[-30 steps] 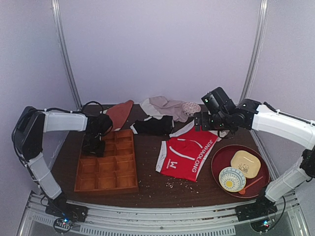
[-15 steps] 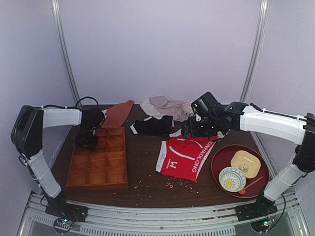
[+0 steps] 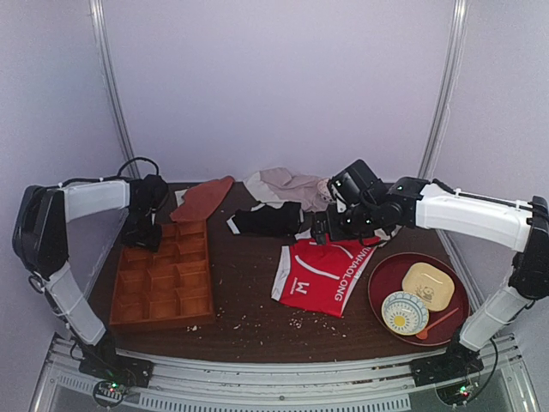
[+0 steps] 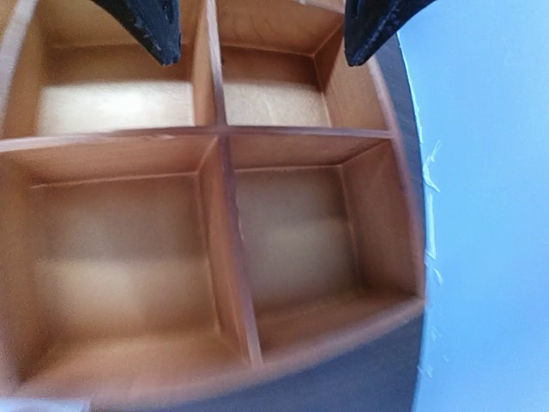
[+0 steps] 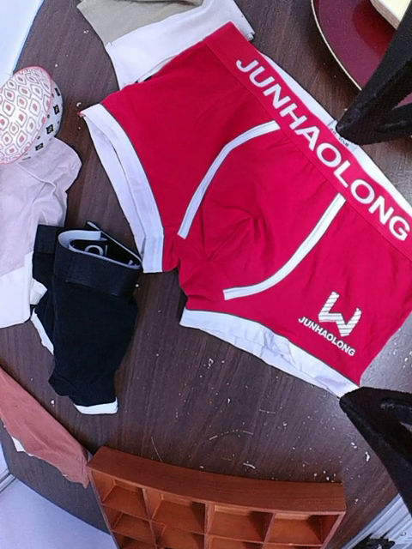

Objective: Roll the underwear
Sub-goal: Move the storage box to the center of the board.

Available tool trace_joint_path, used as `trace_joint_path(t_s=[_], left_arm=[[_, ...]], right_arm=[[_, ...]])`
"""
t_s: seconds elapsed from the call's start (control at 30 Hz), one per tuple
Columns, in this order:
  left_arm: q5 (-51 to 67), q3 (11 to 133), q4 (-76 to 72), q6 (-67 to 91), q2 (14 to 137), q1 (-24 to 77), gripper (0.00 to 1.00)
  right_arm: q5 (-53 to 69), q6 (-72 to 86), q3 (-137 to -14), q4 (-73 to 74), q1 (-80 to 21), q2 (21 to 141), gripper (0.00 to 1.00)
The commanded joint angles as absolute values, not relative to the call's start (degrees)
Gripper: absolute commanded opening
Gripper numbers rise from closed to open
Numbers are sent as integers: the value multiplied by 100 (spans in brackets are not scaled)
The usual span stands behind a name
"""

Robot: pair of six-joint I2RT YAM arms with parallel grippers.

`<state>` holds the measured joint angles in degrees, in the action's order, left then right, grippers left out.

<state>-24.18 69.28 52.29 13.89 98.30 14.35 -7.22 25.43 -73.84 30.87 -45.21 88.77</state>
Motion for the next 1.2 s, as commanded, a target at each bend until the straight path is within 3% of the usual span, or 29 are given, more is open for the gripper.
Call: trace_joint_path(t_s=[0.0, 0.33, 0.7, 1.17], left_arm=[[-2085, 7491, 5837, 1961, 9344, 1719, 66], [-907, 8091, 5776, 3466, 9589, 3429, 65], [-119, 8129, 5132, 4047, 10537, 3968, 61], [-102, 8178, 5188, 4194, 10999, 4342, 61]], right_arm=[[-771, 2494, -7462, 3216, -4557, 8719, 98], [-1132, 2607, -7288, 3329, -4538, 8424, 100], [-1192, 2832, -6950, 3397, -4500, 8041, 100], [-1208, 2918, -6783, 3386, -4489, 7901, 100]])
